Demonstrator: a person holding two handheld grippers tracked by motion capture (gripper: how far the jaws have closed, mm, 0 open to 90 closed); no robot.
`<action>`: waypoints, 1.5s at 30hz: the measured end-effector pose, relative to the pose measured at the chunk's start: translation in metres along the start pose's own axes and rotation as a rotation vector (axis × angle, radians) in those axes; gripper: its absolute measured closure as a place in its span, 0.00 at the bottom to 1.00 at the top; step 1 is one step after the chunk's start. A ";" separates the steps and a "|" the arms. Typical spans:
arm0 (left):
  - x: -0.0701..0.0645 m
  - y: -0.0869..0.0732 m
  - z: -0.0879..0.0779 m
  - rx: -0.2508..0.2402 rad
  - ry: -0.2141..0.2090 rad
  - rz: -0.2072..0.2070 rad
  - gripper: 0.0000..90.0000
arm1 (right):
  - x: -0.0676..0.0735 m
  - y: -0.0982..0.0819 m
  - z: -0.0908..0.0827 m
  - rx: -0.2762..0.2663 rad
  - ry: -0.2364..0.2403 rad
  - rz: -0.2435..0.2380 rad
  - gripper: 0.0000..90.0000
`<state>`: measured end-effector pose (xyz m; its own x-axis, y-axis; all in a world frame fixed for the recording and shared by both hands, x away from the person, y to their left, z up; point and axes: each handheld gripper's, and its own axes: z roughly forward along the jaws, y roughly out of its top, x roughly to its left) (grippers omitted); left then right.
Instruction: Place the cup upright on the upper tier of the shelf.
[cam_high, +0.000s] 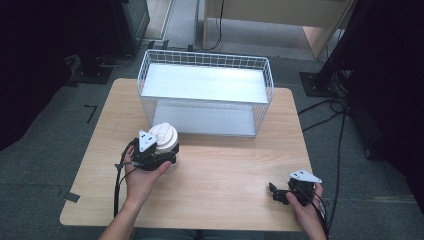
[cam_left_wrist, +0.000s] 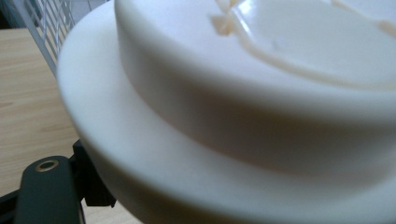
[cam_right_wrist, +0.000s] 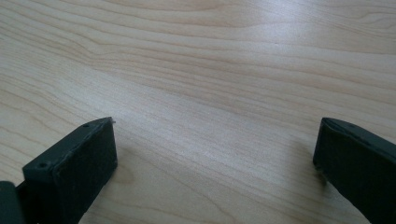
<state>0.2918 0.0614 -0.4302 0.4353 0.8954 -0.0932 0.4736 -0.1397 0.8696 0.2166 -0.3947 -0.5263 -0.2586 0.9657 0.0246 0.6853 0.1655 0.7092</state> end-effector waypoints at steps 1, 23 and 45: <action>0.000 0.002 -0.001 -0.005 -0.006 0.002 0.17 | 0.000 0.000 0.000 0.000 0.000 0.000 0.00; -0.015 0.052 -0.012 -0.139 -0.045 0.062 0.17 | 0.000 0.000 0.000 -0.001 0.000 -0.002 0.00; -0.028 0.094 -0.019 -0.224 -0.071 0.098 0.17 | 0.000 0.000 0.000 -0.002 0.000 -0.001 0.00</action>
<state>0.3099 0.0310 -0.3368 0.5271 0.8493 -0.0303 0.2488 -0.1202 0.9611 0.2166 -0.3948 -0.5265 -0.2593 0.9655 0.0235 0.6833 0.1662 0.7109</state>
